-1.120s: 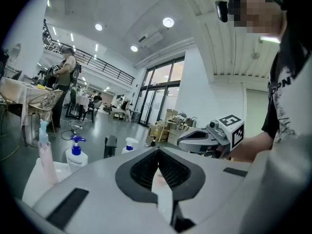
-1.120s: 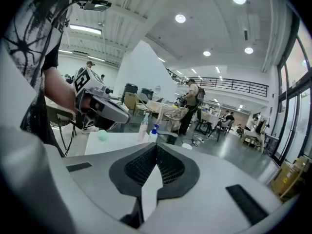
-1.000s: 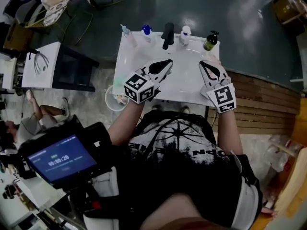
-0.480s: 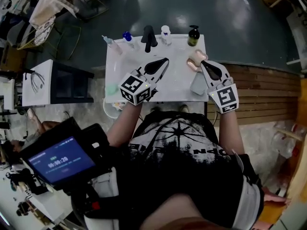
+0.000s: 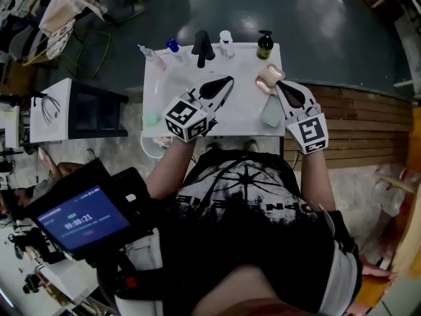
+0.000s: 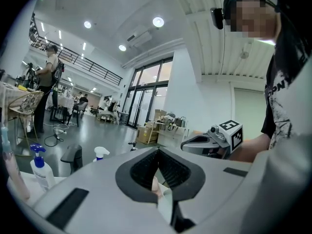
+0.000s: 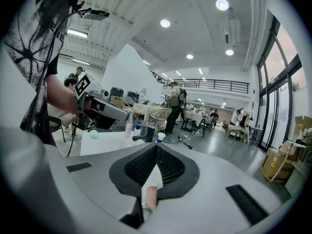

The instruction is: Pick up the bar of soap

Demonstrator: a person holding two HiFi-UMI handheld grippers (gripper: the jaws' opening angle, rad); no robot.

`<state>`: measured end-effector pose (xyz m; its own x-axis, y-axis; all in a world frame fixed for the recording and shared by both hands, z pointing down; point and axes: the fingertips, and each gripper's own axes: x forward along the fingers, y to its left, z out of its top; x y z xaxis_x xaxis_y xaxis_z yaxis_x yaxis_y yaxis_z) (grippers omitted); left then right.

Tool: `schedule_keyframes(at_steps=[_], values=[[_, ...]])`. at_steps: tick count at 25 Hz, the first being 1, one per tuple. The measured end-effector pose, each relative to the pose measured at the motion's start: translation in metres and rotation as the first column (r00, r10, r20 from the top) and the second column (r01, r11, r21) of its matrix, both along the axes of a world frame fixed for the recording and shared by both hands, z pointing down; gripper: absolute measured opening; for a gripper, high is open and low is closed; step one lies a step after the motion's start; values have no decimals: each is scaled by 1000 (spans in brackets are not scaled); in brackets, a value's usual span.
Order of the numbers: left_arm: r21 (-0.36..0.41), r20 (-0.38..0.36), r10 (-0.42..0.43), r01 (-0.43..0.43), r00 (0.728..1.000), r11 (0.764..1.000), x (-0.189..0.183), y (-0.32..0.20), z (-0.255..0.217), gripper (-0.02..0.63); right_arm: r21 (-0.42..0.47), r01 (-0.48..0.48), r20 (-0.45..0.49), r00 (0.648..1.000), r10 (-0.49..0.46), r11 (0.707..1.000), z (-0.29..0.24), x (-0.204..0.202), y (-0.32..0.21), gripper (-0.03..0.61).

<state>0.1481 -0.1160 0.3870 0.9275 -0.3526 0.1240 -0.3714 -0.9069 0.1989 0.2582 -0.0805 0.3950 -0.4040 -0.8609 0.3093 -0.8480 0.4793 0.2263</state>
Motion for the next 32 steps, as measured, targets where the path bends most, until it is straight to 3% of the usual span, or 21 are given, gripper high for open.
schedule_keyframes(at_steps=[21, 32], values=[[-3, 18, 7, -7, 1000, 1000, 2, 6, 5, 11, -15, 18, -6, 1000, -18, 1000, 5, -9, 6, 15], [-70, 52, 64, -60, 997, 996, 25, 18, 18, 11, -68, 17, -36, 999, -20, 998, 9, 2, 17, 15]])
